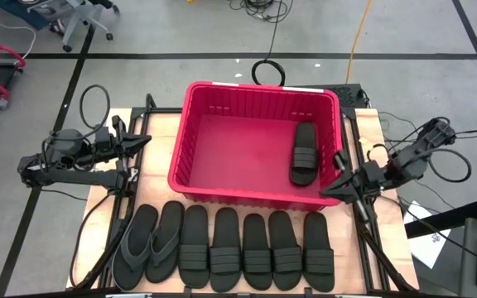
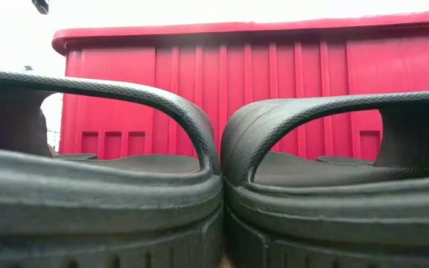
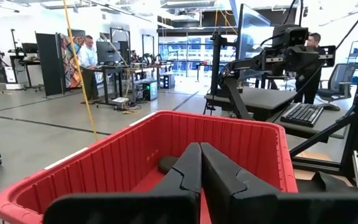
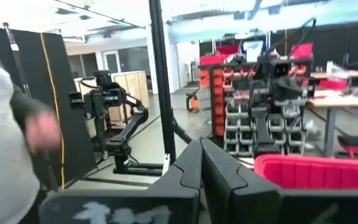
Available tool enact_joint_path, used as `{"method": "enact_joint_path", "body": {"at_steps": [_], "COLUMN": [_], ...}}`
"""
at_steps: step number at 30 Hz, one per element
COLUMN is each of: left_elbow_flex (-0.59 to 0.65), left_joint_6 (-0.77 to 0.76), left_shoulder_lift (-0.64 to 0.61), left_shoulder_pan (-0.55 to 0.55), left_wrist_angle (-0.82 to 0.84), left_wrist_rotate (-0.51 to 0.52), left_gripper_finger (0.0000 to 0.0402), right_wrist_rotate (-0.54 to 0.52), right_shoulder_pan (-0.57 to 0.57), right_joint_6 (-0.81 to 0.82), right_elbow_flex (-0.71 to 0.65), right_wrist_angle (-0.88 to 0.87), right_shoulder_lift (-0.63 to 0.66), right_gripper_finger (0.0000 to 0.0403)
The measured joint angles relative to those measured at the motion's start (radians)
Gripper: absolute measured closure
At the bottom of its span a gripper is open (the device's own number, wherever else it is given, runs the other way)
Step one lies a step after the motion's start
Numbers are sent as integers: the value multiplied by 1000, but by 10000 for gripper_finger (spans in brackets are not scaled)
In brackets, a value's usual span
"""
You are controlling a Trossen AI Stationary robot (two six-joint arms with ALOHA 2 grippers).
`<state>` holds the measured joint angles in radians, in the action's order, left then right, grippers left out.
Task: Pick and place slides into bin
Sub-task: Put the black slide into the red container
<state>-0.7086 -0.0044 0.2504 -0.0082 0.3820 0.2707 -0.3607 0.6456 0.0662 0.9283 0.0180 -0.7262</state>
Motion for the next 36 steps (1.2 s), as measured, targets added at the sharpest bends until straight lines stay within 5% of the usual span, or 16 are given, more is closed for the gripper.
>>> {"method": "enact_joint_path", "body": {"at_steps": [6, 14, 24, 36], "left_elbow_flex": [0, 0, 0, 0], "left_joint_6": [0, 0, 0, 0], "left_shoulder_lift": [0, 0, 0, 0], "left_shoulder_pan": [0, 0, 0, 0], "left_wrist_angle": [0, 0, 0, 0], "left_wrist_rotate": [0, 0, 0, 0], "left_gripper_finger": [376, 376, 376, 376], "right_wrist_rotate": [200, 388, 472, 467], "right_shoulder_pan": [0, 96, 237, 253], "right_joint_6": [79, 304, 443, 517], "right_elbow_flex": [0, 0, 0, -13], "right_wrist_angle": [-44, -345, -540, -592], "right_shoulder_lift": [5, -16, -51, -324], "right_gripper_finger": [403, 403, 403, 403]}}
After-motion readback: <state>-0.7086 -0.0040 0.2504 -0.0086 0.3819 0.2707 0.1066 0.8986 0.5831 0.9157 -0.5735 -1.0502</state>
